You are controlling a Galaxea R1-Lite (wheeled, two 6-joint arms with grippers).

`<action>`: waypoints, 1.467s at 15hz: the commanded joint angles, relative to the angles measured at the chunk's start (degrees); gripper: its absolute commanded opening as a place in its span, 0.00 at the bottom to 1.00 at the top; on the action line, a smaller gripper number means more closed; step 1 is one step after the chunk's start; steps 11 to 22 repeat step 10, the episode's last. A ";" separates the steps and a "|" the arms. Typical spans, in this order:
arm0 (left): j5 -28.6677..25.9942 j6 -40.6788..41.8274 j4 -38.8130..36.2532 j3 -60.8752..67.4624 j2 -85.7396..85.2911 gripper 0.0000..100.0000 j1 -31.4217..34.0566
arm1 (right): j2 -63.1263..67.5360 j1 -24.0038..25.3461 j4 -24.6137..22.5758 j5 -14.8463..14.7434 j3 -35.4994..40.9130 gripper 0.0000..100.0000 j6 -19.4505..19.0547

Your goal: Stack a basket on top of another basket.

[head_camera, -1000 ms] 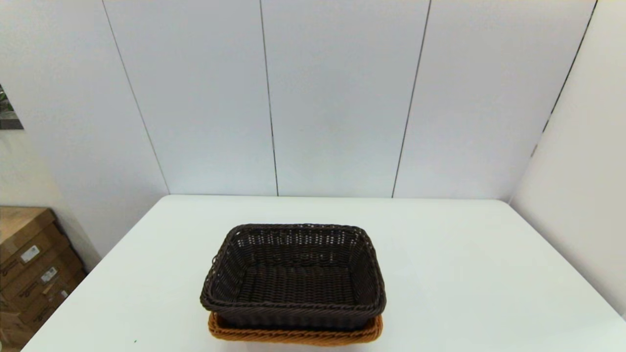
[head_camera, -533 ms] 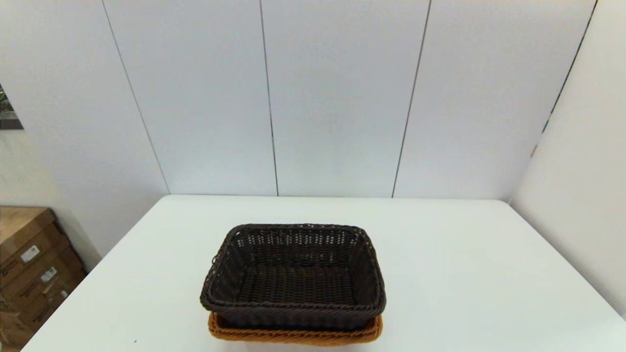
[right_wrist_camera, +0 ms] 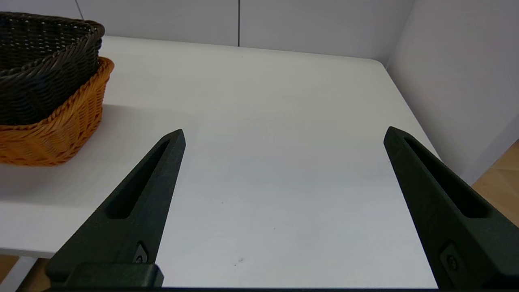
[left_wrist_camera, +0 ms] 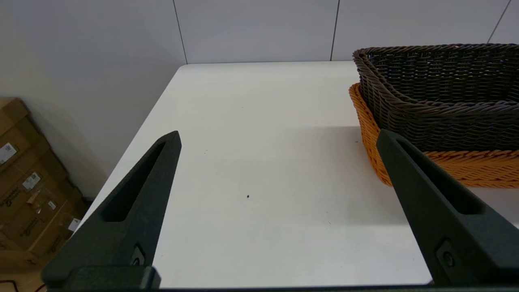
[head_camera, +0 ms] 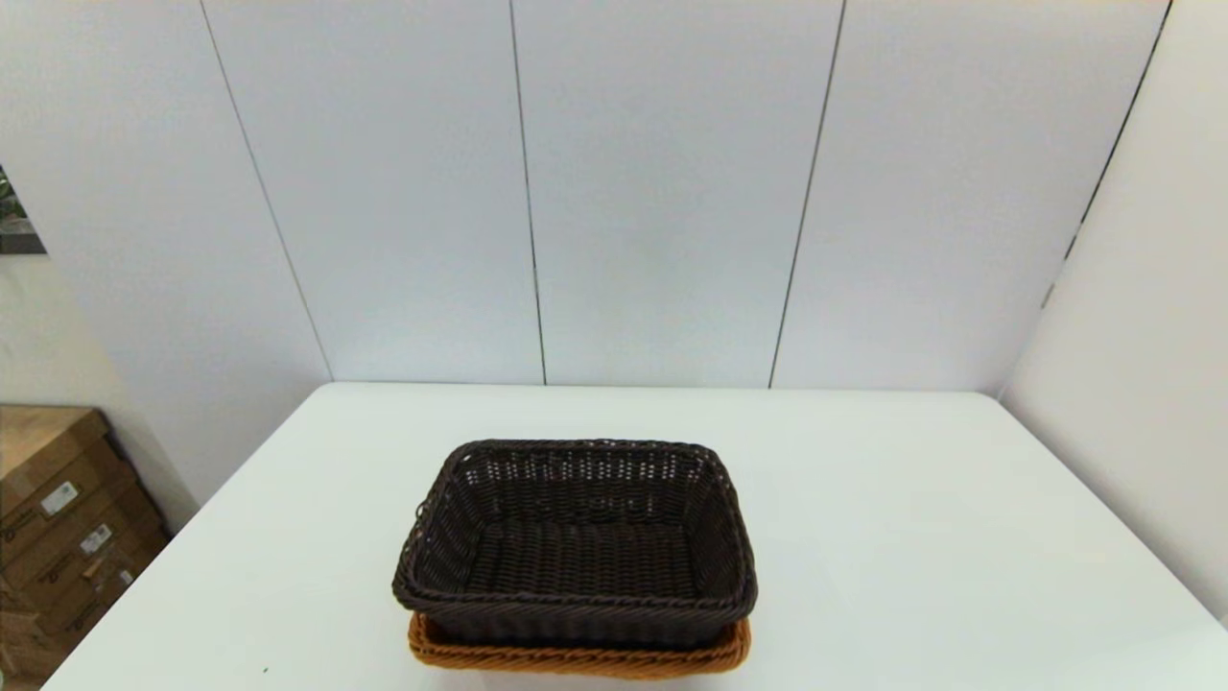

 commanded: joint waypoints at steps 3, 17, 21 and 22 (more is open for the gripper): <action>0.02 -0.04 0.01 0.00 -0.01 1.00 0.00 | -0.01 0.00 -0.24 0.06 0.06 1.00 -0.12; 0.02 -0.04 0.01 0.00 -0.01 1.00 0.00 | 0.07 0.00 -0.24 -0.81 -0.03 1.00 3.83; 0.02 -0.04 0.01 0.00 -0.01 1.00 0.00 | 0.07 0.00 -0.24 -0.81 -0.03 1.00 3.83; 0.02 -0.04 0.01 0.00 -0.01 1.00 0.00 | 0.07 0.00 -0.24 -0.81 -0.03 1.00 3.83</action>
